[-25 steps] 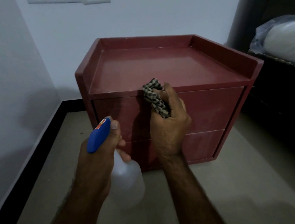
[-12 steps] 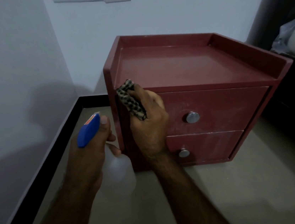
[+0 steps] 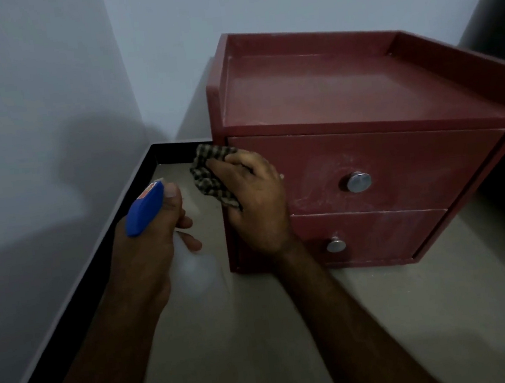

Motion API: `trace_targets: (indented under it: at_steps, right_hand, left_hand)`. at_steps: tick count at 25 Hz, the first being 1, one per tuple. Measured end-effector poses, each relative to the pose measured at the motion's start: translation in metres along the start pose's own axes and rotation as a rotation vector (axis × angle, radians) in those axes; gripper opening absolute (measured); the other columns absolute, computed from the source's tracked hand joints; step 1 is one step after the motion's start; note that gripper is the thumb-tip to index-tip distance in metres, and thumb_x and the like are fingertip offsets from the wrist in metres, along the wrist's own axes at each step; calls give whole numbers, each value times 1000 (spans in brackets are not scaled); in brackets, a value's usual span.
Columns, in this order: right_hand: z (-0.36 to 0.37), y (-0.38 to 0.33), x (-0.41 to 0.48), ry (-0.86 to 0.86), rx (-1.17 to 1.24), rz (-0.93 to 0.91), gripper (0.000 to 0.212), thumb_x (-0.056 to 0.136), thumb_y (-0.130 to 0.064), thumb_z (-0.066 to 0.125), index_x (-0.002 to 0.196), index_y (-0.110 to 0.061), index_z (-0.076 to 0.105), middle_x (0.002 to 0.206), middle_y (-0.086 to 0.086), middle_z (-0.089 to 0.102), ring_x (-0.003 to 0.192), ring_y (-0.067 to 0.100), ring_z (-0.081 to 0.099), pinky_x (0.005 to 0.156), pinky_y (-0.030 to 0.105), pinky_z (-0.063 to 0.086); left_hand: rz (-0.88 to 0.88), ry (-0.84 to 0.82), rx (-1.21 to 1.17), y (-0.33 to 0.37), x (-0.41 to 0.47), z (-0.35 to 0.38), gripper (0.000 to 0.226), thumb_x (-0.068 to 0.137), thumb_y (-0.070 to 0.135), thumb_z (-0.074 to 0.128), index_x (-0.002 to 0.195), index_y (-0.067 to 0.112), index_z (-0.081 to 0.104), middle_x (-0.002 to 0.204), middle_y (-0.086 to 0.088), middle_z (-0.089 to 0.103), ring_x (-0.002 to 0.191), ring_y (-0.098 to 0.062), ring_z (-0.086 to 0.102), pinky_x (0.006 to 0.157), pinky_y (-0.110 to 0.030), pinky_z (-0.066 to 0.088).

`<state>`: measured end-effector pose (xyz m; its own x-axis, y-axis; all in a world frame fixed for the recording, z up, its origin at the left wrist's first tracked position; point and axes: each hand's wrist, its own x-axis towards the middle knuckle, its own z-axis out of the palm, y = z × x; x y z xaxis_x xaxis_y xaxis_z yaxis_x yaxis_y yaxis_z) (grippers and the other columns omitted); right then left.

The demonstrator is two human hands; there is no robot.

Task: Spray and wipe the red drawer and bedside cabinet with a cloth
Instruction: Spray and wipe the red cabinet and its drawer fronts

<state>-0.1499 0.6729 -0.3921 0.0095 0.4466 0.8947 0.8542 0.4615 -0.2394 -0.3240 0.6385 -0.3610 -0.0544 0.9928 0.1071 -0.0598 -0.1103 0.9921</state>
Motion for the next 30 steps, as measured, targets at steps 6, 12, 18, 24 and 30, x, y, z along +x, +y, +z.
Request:
trace_targets:
  at_steps: [6, 12, 18, 24, 30]
  right_hand:
    - [8, 11, -42, -80, 7, -43, 39, 81, 2, 69, 119, -7, 77, 122, -2, 54, 113, 24, 55, 95, 37, 41]
    - [4, 1, -39, -102, 30, 58, 62, 62, 18, 70, 119, -7, 77, 108, 11, 70, 107, 29, 62, 89, 41, 50]
    - [9, 3, -44, -27, 21, -53, 36, 80, 7, 73, 114, -3, 78, 121, -7, 54, 110, 23, 57, 93, 36, 43]
    - [29, 20, -103, -171, -4, 50, 47, 72, 7, 87, 115, -10, 79, 117, 0, 61, 107, 22, 58, 89, 37, 48]
    - [40, 30, -133, -291, 10, 64, 33, 85, 3, 76, 116, -9, 77, 108, 9, 68, 99, 29, 63, 85, 37, 51]
  left_hand:
    - [-24, -6, 23, -8, 3, -6, 38, 73, 80, 67, 89, 46, 73, 80, 3, 74, 54, -22, 69, 88, -60, 56]
    - [-11, -82, 65, -8, -1, -5, 20, 73, 80, 64, 86, 65, 67, 82, 4, 73, 58, -24, 70, 91, -67, 54]
    - [-37, -77, 108, -12, -2, -7, 35, 83, 69, 61, 99, 39, 67, 86, -4, 70, 60, -24, 68, 92, -68, 53]
    - [-82, -70, 125, -29, -1, -14, 48, 79, 70, 62, 103, 29, 68, 84, -3, 71, 61, -27, 69, 92, -69, 52]
    - [-109, -79, 134, -33, -4, -15, 54, 78, 71, 62, 107, 26, 67, 88, -4, 71, 62, -26, 69, 94, -70, 51]
